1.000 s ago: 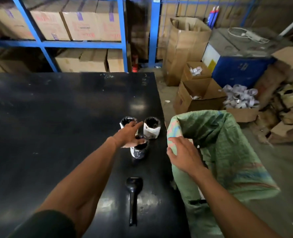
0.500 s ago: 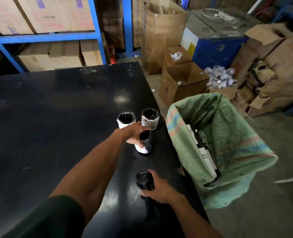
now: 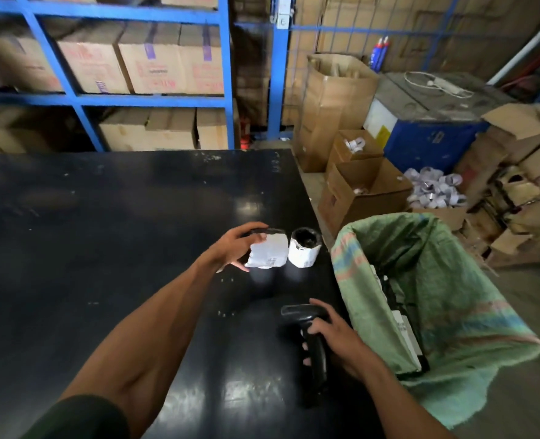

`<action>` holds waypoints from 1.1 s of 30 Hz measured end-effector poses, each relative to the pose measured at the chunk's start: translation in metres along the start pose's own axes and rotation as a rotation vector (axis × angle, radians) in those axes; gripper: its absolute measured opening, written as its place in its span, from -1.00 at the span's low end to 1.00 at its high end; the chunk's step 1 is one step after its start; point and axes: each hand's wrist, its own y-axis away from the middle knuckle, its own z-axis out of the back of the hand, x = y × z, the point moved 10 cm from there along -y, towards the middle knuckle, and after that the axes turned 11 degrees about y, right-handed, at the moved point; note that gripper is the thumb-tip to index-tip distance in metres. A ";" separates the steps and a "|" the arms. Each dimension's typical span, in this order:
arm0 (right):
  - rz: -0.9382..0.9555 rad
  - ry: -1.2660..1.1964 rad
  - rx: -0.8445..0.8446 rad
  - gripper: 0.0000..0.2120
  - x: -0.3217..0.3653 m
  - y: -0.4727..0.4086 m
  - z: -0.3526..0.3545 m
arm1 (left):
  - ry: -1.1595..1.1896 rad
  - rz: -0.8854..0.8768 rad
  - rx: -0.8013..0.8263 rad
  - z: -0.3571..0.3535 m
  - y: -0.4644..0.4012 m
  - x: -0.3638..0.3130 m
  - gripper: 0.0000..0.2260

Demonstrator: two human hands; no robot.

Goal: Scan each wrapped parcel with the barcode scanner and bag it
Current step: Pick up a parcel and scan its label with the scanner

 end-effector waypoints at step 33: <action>0.586 0.440 -0.209 -0.55 0.142 0.077 0.034 | -0.242 0.063 0.291 -0.030 0.054 -0.009 -0.38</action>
